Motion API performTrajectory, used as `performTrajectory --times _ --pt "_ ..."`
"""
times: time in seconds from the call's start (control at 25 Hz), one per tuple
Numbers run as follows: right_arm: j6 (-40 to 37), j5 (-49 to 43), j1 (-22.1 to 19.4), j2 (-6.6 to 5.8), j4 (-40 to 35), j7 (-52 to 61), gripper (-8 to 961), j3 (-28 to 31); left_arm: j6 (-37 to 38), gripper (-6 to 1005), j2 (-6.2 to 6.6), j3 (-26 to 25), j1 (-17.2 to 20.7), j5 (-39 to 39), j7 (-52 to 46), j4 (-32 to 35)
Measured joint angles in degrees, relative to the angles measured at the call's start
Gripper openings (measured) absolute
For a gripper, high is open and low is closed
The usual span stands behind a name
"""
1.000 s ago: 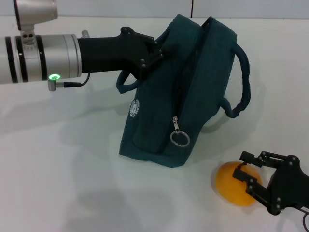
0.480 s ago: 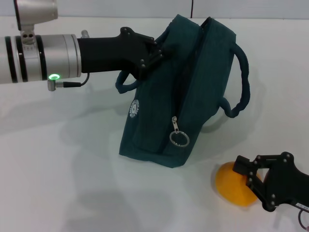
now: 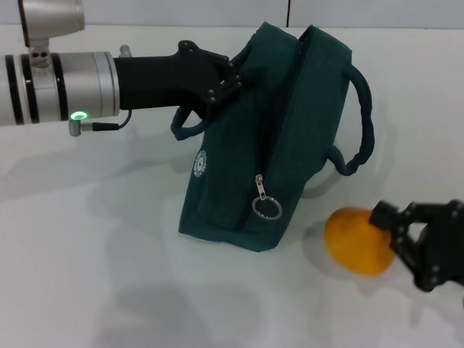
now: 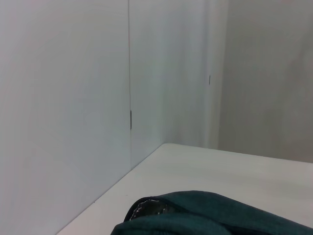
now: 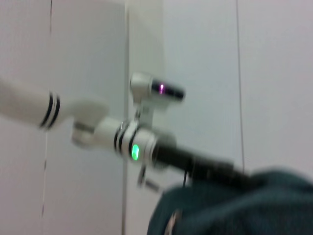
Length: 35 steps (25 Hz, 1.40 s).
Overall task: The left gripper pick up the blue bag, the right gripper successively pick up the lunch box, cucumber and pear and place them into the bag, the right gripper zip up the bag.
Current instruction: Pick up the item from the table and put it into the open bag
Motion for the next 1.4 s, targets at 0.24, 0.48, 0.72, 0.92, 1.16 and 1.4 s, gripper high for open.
performTrajectory --times 0.24,0.48,0.72,0.92,1.16,1.4 --pt "-11.9 0.0 1.4 -0.92 -1.5 3.3 35 8.0 0.6 42 -0.1 0.0 0.2 -0.2 0.6 0.6" --pt "-12.0 0.1 4.9 -1.5 -8.6 14.6 34 14.1 1.5 42 -0.16 0.0 -0.1 -0.3 -0.3 1.8" --pt "-7.5 0.1 11.4 -1.47 -11.3 24.1 33 17.8 2.9 41 -0.11 0.1 -0.1 -2.2 -1.6 3.0" --pt "0.8 -0.6 16.6 -1.23 -13.3 30.1 32 17.0 3.1 41 -0.12 0.2 -0.2 -2.6 -1.7 3.0" --pt "6.3 -5.1 19.6 -0.49 -13.8 32.2 33 16.3 2.9 42 -0.09 0.0 -0.2 -2.6 -1.6 3.0" --pt "8.4 -8.4 19.6 0.23 -13.5 32.4 32 15.8 2.7 41 -0.04 -0.2 -0.2 -2.6 -1.3 2.9"
